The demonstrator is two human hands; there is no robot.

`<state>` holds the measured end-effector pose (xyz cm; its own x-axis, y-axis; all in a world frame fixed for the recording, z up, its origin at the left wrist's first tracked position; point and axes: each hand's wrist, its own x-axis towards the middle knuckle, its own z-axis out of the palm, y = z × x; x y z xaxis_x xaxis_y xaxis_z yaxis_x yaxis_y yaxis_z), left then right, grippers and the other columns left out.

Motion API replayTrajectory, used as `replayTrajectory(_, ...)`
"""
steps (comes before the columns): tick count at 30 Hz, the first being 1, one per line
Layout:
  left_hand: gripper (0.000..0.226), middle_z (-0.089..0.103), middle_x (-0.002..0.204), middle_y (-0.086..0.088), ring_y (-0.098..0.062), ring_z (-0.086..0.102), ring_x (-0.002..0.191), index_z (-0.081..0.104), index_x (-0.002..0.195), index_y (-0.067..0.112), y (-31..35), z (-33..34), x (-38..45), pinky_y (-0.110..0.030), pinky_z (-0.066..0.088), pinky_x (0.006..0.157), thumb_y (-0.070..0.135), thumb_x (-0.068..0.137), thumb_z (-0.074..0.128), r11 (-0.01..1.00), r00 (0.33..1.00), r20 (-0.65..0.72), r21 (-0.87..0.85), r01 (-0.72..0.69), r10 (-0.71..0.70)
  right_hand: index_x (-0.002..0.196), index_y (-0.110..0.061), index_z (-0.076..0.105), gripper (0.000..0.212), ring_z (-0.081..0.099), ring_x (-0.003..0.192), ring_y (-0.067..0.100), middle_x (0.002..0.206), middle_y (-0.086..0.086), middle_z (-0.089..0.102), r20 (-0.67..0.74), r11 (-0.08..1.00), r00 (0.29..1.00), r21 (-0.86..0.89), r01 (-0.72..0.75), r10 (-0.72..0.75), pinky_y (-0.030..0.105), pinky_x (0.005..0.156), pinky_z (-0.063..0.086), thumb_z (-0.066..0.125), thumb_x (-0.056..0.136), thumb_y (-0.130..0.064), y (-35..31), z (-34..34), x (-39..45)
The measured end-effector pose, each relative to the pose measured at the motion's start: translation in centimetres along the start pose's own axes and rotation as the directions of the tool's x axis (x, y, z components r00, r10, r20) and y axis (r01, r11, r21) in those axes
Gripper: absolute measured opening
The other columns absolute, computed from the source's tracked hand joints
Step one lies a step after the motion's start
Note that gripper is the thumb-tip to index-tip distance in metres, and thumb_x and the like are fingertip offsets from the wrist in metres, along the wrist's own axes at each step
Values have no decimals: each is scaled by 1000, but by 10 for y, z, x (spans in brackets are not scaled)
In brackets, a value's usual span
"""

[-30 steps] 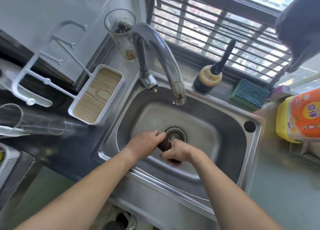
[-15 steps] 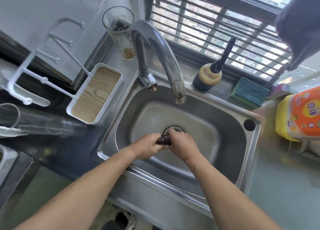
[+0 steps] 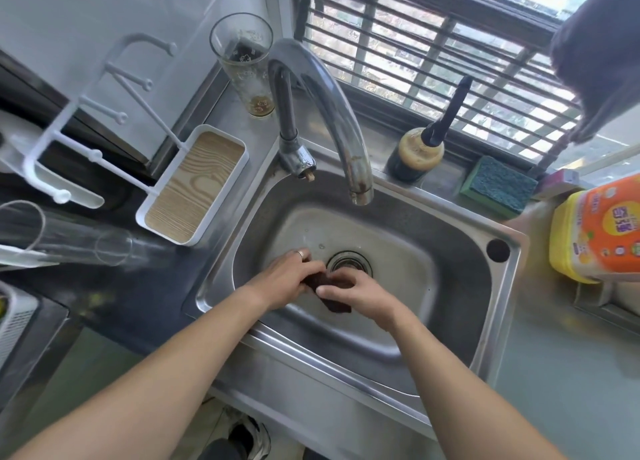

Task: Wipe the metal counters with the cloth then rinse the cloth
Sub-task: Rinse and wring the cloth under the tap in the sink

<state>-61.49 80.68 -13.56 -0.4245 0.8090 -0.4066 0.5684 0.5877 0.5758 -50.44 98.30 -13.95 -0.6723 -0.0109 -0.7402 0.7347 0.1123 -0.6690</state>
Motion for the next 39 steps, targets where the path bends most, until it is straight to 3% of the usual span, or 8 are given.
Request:
replayTrajectory(5,31,49,113,8,-13,51,102,62,122,35,14,0,-2,-25,45,85,20,94,62,976,984,-85,-138,-168,157,116,-1,59,79,67,94,27,102,11,71,165,955,985,282,-92,47,50,83,49,89,68,-56,-4,-9,-5)
replayTrajectory(8,32,51,116,3,-19,54,101,59,125,33,16,6,4,-32,50,86,25,95,54,974,969,-105,-23,-227,223,136,-7,51,56,71,112,36,127,24,69,442,884,892,375,-278,93,46,85,62,76,92,-33,-8,-9,-10)
replayTrajectory(10,36,52,119,-3,-25,56,102,54,129,30,17,7,5,-36,51,86,20,95,57,977,980,-50,107,-185,192,122,-4,57,38,76,90,31,120,29,70,520,918,834,213,-336,185,34,69,63,71,96,-29,-13,-8,-13)
replayTrajectory(15,18,59,107,-11,-36,65,94,44,117,14,24,15,0,-42,44,67,19,100,49,964,995,100,263,-44,18,80,-12,66,18,56,44,15,63,6,67,329,937,902,-297,-181,279,23,44,46,75,88,-25,-18,-12,-3)
replayTrajectory(21,38,65,100,-13,-34,63,89,50,116,13,26,9,1,-37,43,69,48,99,52,987,963,235,123,101,-128,77,-20,56,28,64,69,26,76,5,67,46,716,996,-698,-27,82,28,62,44,72,87,-40,-15,-5,8)
replayTrajectory(24,39,62,89,-5,-27,60,80,54,105,17,26,11,1,-38,44,66,56,97,51,981,952,242,-15,195,-186,96,-16,60,29,67,96,38,102,17,71,-3,658,997,-751,46,-73,34,71,44,68,91,-43,-9,-3,10)
replayTrajectory(31,44,56,63,5,-13,49,57,58,79,13,36,19,5,-33,37,56,54,96,51,895,967,151,-370,249,-207,111,-11,49,25,63,101,46,106,20,69,-115,620,960,-781,70,-254,45,77,48,53,97,-31,-1,-4,-2)
replayTrajectory(39,38,36,61,-3,-15,33,48,51,80,13,56,28,8,-24,24,43,48,95,54,506,931,237,-788,352,-279,115,-10,43,23,63,96,49,103,23,70,-215,612,926,-791,22,-310,44,66,37,53,97,-21,3,-4,-8)
